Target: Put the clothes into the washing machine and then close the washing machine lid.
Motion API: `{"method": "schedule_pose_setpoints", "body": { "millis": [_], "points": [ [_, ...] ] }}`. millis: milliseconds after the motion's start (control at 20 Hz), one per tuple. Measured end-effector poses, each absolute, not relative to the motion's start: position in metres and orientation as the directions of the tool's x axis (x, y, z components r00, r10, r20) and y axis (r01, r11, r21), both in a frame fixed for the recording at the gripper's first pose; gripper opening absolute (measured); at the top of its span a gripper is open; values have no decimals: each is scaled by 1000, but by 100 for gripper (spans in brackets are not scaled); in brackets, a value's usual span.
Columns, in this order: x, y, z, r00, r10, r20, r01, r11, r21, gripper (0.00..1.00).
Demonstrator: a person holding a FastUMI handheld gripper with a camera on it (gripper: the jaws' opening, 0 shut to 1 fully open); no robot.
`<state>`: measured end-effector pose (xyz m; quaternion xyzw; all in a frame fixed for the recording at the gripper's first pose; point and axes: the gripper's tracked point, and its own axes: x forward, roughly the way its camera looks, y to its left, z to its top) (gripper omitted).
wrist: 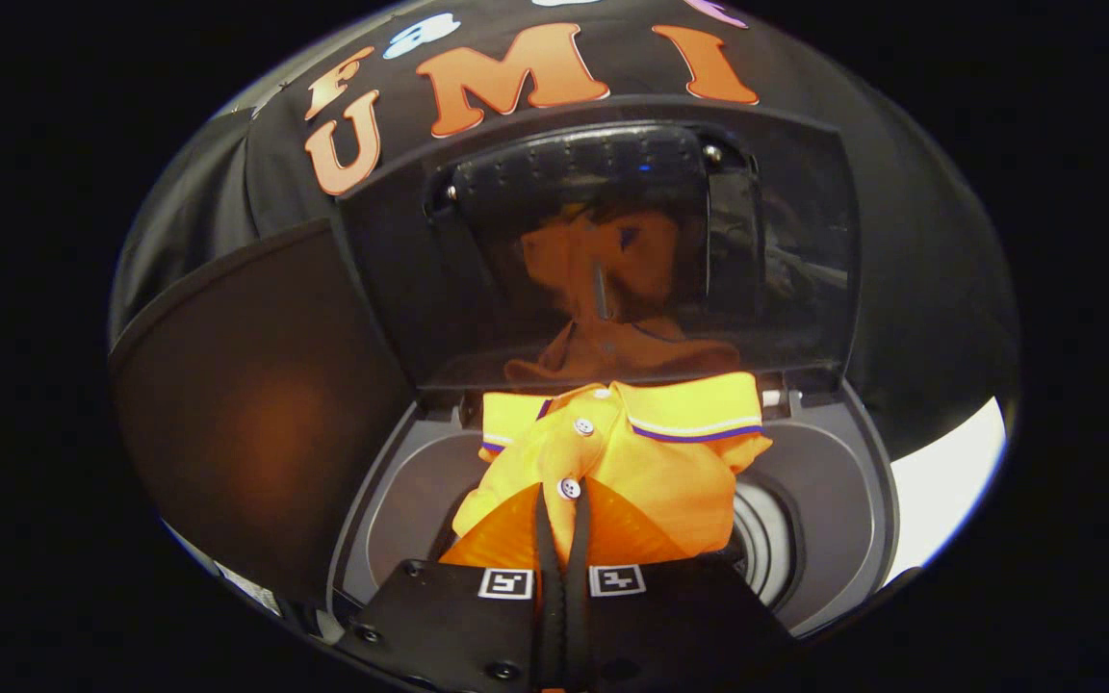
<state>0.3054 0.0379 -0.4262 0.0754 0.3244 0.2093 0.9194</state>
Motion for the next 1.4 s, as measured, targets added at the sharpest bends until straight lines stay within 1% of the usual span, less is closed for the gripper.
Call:
{"method": "schedule_pose_setpoints", "body": {
  "millis": [200,350,600,850,1050,1200,1250,1400],
  "points": [
    [301,37,-463,635,415,-652,-286,910,300,8],
    [299,39,-478,597,403,-694,-264,915,304,8],
    [291,40,-507,497,384,-778,-231,923,308,8],
    [294,40,-506,480,364,-798,-250,929,273,8],
    [299,41,-504,479,365,-798,-244,929,278,8],
    [299,41,-514,451,346,-823,-225,936,271,10],
    [294,40,-515,427,340,-838,-217,938,270,14],
    [297,34,-518,449,307,-839,-200,950,240,50]
  ]
}}
